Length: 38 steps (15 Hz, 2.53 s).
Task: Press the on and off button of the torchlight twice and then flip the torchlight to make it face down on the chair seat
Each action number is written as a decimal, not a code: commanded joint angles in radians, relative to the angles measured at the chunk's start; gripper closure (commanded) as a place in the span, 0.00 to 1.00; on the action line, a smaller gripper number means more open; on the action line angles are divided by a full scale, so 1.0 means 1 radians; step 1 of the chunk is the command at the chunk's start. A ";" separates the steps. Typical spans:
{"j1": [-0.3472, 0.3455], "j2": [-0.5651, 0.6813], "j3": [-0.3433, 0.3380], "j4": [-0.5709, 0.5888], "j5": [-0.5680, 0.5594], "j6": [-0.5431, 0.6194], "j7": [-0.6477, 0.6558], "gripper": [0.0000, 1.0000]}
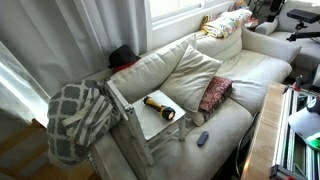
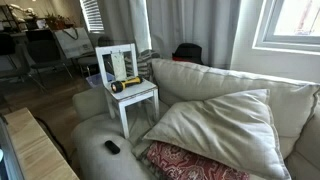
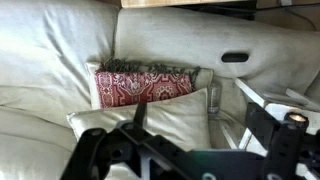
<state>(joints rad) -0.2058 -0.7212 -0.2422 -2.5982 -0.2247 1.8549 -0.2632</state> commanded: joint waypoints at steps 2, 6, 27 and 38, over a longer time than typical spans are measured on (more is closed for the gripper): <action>0.005 0.000 -0.004 0.002 -0.002 -0.003 0.003 0.00; 0.005 0.000 -0.004 0.002 -0.002 -0.003 0.003 0.00; 0.351 0.639 0.332 0.186 0.178 0.468 0.033 0.00; 0.355 0.666 0.332 0.189 0.236 0.517 0.025 0.00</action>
<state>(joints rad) 0.1487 -0.1003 0.0785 -2.4133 -0.0404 2.3263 -0.2311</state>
